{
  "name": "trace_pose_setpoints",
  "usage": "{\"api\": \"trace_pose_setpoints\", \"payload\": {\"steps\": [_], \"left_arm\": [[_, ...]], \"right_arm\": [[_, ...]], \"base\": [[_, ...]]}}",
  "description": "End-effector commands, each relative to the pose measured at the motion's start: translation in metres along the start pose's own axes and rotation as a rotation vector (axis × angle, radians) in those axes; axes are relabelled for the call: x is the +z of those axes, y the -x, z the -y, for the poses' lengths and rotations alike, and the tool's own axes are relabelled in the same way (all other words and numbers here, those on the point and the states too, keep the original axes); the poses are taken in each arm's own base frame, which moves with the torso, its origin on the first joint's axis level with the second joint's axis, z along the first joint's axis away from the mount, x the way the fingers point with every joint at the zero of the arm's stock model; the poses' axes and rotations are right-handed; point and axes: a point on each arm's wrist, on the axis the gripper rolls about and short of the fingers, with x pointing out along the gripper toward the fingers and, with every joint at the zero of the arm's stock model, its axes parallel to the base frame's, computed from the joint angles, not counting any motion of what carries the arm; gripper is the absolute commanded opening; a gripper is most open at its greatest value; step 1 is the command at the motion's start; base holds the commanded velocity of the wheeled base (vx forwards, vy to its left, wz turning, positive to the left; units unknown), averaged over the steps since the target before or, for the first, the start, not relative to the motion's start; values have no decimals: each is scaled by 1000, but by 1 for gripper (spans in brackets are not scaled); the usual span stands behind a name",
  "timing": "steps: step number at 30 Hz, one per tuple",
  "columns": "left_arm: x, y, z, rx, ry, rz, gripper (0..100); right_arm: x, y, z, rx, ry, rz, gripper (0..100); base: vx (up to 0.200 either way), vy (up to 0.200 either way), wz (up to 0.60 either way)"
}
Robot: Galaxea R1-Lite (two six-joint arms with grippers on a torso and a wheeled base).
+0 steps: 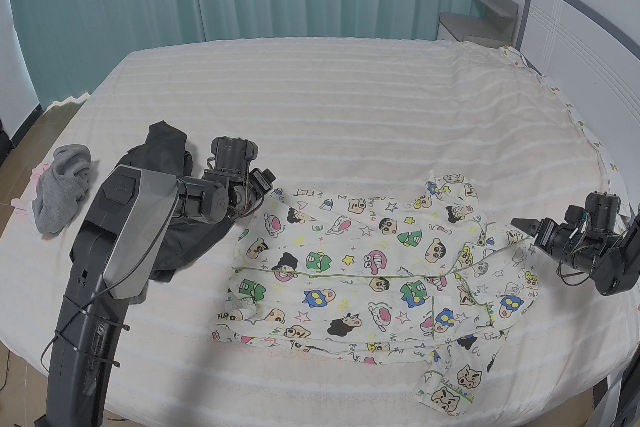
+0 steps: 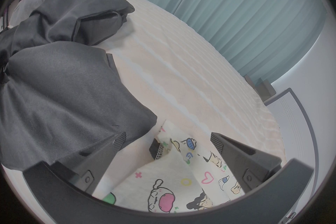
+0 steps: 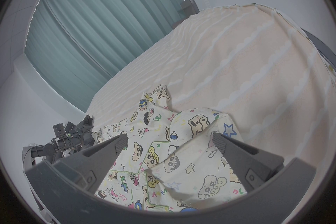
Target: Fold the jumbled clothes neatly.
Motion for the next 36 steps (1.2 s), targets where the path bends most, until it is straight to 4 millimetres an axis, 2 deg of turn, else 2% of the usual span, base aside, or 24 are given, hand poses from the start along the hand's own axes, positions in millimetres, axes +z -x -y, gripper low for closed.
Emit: {"api": "trace_pose_setpoints", "payload": {"steps": [1,3,4,17,21,30,36], "left_arm": [[-8,-5,-3,5,0,-22,100],[-11,-4,-1,-1,16,-30,100],[-12,-4,1,-4,23,-33,0],[-18,-4,2,4,22,-46,0],[-15,-5,0,12,22,-38,0],[7,8,8,-7,35,28,0],[3,1,-2,24,29,21,0]], "right_arm": [[-1,-1,-1,2,3,-5,100],[-2,-1,-1,3,5,-6,100],[-2,-1,-1,3,5,-6,100],[-2,-1,-2,3,6,-6,100],[-2,-1,-1,2,5,-8,100],[-2,-1,-1,2,5,-8,100],[-1,-1,-2,6,9,2,100]], "base": [[0,0,0],[0,0,0],[0,0,0],[0,0,0],[0,0,0],[0,0,0],[0,0,0]]}}
